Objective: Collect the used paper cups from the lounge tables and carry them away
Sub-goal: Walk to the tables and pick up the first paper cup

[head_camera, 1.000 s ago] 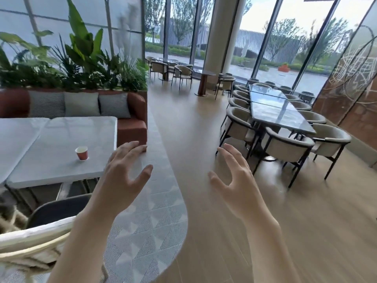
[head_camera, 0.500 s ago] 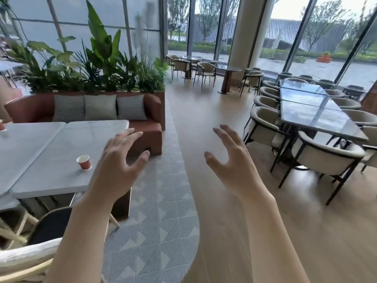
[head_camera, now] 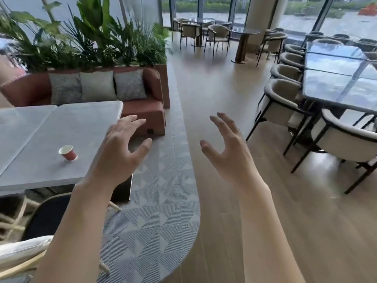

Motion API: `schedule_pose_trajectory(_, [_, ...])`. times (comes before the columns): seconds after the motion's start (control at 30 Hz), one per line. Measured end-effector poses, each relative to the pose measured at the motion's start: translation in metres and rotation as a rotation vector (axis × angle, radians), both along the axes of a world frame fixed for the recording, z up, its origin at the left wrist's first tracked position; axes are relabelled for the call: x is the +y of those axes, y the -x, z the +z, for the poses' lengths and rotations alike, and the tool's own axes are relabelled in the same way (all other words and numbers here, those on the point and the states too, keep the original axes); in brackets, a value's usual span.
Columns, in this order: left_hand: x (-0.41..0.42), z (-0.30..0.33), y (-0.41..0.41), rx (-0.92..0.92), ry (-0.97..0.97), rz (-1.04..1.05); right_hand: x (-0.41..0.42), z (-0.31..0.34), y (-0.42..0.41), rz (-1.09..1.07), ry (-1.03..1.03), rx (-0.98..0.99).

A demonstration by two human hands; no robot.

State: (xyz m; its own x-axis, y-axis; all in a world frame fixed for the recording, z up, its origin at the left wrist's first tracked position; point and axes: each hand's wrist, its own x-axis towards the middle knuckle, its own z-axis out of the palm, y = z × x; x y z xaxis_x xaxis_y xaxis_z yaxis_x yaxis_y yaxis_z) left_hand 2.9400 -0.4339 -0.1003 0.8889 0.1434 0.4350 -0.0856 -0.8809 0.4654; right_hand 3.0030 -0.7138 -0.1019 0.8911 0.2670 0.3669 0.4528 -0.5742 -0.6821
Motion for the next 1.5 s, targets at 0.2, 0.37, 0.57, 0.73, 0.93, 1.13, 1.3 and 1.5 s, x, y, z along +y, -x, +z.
schedule_pose_trajectory(0.2, [0.008,-0.014,-0.055,0.041,0.047,-0.009,0.014,-0.016,-0.055,0.006,0.009,0.059])
schedule_pose_trajectory(0.37, [0.033,-0.023,-0.114,0.01,0.089,-0.028,0.039,-0.012,-0.106,-0.017,0.052,0.063])
schedule_pose_trajectory(0.57, [0.074,-0.012,-0.203,-0.016,0.15,-0.082,0.084,0.016,-0.17,-0.055,0.134,0.025])
schedule_pose_trajectory(0.73, [0.115,-0.005,-0.265,-0.03,0.188,-0.127,0.125,0.032,-0.221,-0.085,0.152,0.003])
schedule_pose_trajectory(0.93, [0.157,-0.001,-0.321,-0.047,0.222,-0.181,0.174,0.04,-0.267,-0.099,0.167,-0.021])
schedule_pose_trajectory(1.13, [0.199,-0.003,-0.349,-0.069,0.252,-0.139,0.214,0.05,-0.306,-0.071,0.189,-0.032])
schedule_pose_trajectory(1.3, [0.228,-0.007,-0.366,-0.06,0.266,-0.069,0.244,0.046,-0.346,0.001,0.197,-0.058])
schedule_pose_trajectory(1.5, [0.266,-0.014,-0.38,-0.045,0.208,0.116,0.292,0.029,-0.411,0.14,0.195,-0.077])
